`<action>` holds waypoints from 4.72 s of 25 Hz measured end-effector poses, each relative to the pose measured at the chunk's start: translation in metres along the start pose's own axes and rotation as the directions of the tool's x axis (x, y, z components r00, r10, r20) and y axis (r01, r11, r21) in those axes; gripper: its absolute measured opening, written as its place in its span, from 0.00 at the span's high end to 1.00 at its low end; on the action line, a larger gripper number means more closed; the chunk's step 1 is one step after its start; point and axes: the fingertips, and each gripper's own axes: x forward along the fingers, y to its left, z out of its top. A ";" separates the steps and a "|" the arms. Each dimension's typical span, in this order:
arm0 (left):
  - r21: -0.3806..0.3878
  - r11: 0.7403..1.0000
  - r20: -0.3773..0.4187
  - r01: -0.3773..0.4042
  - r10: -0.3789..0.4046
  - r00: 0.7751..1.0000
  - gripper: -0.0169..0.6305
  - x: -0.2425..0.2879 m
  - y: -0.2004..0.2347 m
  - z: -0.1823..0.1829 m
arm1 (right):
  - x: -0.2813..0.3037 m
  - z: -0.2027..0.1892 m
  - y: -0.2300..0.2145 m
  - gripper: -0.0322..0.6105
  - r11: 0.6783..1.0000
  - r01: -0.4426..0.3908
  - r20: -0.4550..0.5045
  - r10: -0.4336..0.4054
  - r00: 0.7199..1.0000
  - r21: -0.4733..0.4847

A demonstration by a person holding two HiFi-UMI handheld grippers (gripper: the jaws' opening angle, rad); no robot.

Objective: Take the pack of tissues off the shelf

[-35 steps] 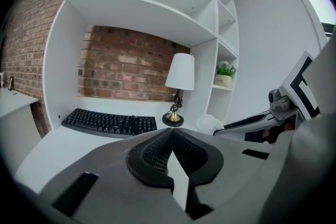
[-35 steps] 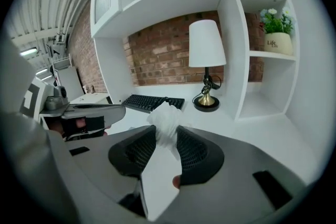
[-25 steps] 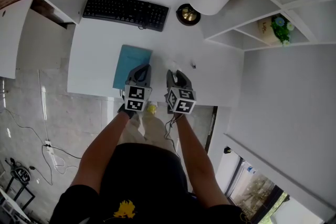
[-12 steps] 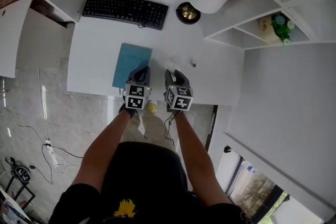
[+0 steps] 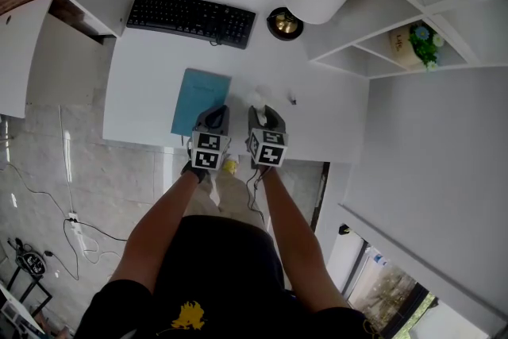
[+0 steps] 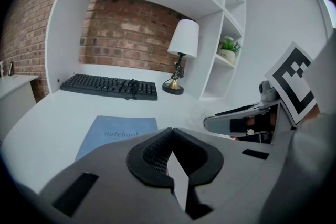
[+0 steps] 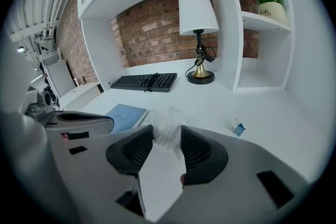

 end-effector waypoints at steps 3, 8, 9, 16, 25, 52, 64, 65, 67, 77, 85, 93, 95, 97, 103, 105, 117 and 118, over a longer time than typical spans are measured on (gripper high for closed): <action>0.001 1.000 0.002 0.000 0.000 1.000 0.96 -0.001 0.001 0.001 | 0.000 -0.002 -0.002 0.67 1.000 0.014 -0.005 -0.014 1.000 0.005; 0.001 1.000 0.005 -0.001 0.001 1.000 0.96 -0.002 0.001 0.002 | -0.001 -0.002 -0.006 0.67 1.000 0.030 -0.002 -0.030 1.000 -0.004; 0.003 1.000 0.006 -0.001 0.001 1.000 0.96 -0.001 0.000 0.003 | -0.001 -0.002 -0.007 0.66 0.999 0.034 0.000 -0.034 0.999 -0.002; 0.018 1.000 0.009 0.009 -0.009 1.000 0.96 -0.002 -0.004 0.006 | -0.003 -0.002 -0.011 0.62 0.999 0.049 0.002 -0.049 0.999 -0.005; 0.016 1.000 0.013 0.013 -0.013 1.000 0.96 -0.001 -0.005 0.008 | -0.007 -0.005 -0.015 0.59 0.998 0.061 0.001 -0.061 0.998 -0.003; 0.013 1.000 0.064 0.013 -0.014 0.998 0.96 -0.058 0.000 0.049 | -0.077 0.035 0.006 0.76 0.997 0.043 0.093 -0.038 0.995 -0.056; 0.104 0.994 0.256 -0.029 0.001 0.967 0.96 -0.098 -0.003 0.160 | -0.165 0.134 -0.008 0.95 0.997 0.078 0.356 -0.067 0.932 -0.017; 0.110 0.993 0.272 -0.034 0.003 0.962 0.96 -0.100 -0.002 0.170 | -0.172 0.144 -0.009 0.95 0.997 0.082 0.377 -0.072 0.923 -0.011; 0.126 0.991 0.302 -0.040 0.000 0.953 0.96 -0.107 -0.003 0.188 | -0.185 0.161 -0.011 0.95 0.994 0.104 0.409 -0.087 0.908 -0.020; 0.152 0.988 0.390 -0.028 -0.034 0.920 0.96 -0.131 -0.025 0.244 | -0.232 0.208 -0.045 0.95 0.976 0.192 0.481 -0.120 0.869 -0.103; 0.172 0.985 0.404 -0.005 -0.065 0.912 0.96 -0.141 -0.038 0.257 | -0.237 0.213 -0.039 0.95 0.971 0.214 0.485 -0.138 0.863 -0.105; 0.160 0.987 0.399 0.011 -0.075 0.914 0.96 -0.144 -0.042 0.257 | -0.242 0.219 -0.034 0.95 0.971 0.212 0.495 -0.132 0.859 -0.108; 0.155 0.988 0.403 0.022 -0.084 0.911 0.96 -0.148 -0.045 0.260 | -0.243 0.219 -0.034 0.95 0.971 0.212 0.495 -0.133 0.859 -0.107; 0.162 0.986 0.408 0.024 -0.089 0.909 0.96 -0.150 -0.047 0.262 | -0.244 0.220 -0.034 0.95 0.971 0.212 0.495 -0.132 0.859 -0.107; 0.168 0.986 0.409 0.025 -0.093 0.908 0.96 -0.152 -0.049 0.264 | -0.244 0.223 -0.028 0.95 0.975 0.190 0.508 -0.106 0.855 -0.117; 0.166 0.986 0.413 0.030 -0.097 0.905 0.96 -0.153 -0.050 0.267 | -0.244 0.224 -0.027 0.95 0.975 0.188 0.508 -0.103 0.855 -0.119; 0.153 0.987 0.417 0.044 -0.105 0.903 0.96 -0.156 -0.052 0.270 | -0.244 0.229 -0.020 0.95 0.975 0.181 0.512 -0.091 0.854 -0.129; 0.157 0.987 0.420 0.042 -0.106 0.901 0.96 -0.156 -0.053 0.270 | -0.244 0.229 -0.020 0.95 0.975 0.181 0.512 -0.090 0.854 -0.130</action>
